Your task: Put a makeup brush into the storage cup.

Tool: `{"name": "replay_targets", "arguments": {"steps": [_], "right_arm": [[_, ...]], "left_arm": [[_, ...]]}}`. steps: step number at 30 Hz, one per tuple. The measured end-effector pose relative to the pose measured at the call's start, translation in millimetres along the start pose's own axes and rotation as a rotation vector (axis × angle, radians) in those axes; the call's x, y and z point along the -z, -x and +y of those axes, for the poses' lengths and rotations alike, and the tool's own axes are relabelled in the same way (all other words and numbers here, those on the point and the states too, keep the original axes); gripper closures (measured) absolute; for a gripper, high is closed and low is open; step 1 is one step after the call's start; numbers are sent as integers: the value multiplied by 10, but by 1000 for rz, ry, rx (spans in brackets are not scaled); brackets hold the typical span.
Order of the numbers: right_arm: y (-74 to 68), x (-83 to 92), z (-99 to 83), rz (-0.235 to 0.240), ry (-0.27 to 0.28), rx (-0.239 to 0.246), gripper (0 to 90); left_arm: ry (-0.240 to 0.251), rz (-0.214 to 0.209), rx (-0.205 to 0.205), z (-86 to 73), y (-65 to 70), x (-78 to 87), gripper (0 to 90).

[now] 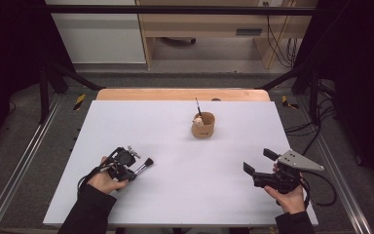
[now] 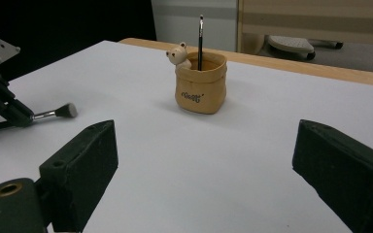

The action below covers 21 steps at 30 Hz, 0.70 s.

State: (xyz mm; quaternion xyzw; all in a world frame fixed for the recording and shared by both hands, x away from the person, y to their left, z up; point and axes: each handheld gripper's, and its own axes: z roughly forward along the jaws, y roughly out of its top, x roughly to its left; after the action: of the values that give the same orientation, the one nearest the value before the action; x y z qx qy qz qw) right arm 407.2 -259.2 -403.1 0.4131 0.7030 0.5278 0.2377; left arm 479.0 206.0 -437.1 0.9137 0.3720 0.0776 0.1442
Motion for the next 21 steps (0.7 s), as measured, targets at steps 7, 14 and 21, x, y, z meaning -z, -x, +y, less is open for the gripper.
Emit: {"name": "replay_targets", "arguments": {"steps": [7, 14, 21], "right_arm": [[-9, 3, 6, 1, 3, -2, 97], [-19, -1, 10, 2, 1, -8, 97], [-31, -16, 7, 1, 3, -5, 96]], "left_arm": [[91, 30, -14, -9, 59, 218, 786], [179, 38, -7, -42, 117, 361, 786], [272, 54, 7, -72, 174, 467, 786]]}}
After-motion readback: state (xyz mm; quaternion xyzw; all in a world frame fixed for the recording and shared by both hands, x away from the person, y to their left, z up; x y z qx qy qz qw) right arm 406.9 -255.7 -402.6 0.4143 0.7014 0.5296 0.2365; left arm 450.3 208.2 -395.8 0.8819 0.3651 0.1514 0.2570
